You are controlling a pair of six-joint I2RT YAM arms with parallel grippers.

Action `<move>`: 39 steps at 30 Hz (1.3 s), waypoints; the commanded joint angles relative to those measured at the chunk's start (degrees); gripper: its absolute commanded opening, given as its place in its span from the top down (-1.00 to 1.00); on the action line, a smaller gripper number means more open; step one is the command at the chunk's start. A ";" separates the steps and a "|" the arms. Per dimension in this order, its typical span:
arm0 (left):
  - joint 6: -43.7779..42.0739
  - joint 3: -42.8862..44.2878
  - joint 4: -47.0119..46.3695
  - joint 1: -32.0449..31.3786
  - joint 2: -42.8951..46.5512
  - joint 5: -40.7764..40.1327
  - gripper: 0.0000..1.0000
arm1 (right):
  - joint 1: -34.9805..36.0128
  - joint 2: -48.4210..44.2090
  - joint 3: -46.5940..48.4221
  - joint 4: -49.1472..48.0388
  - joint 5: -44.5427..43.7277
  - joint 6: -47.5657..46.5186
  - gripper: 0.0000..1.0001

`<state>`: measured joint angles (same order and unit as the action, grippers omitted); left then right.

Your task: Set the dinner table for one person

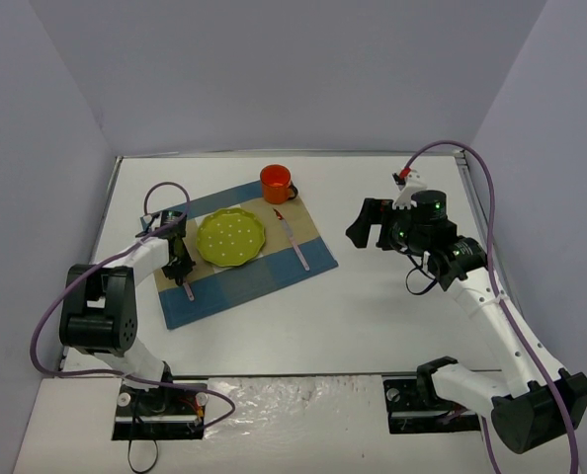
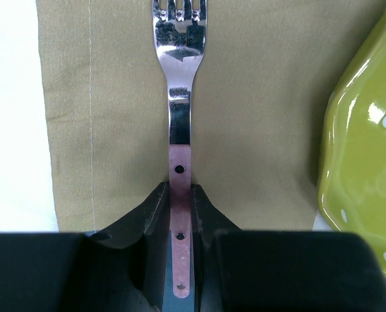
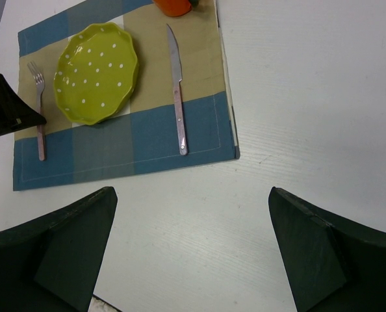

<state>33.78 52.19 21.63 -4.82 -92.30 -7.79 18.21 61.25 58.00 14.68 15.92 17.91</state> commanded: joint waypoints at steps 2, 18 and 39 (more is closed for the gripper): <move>-1.61 -2.09 3.26 -0.10 0.88 0.73 0.96 | -0.54 -1.09 0.49 -2.02 -0.15 -0.55 -1.00; -3.05 -1.50 4.75 -0.19 1.36 0.54 0.96 | -0.63 -2.04 -0.16 -2.02 -0.04 -0.60 -1.00; -1.49 -2.31 7.39 -1.77 4.31 -0.93 0.52 | -0.63 -2.92 -0.52 -2.02 -0.03 -0.69 -1.00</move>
<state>31.73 50.39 22.85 -6.01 -90.34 -8.13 17.93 59.96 57.01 14.83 15.92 17.87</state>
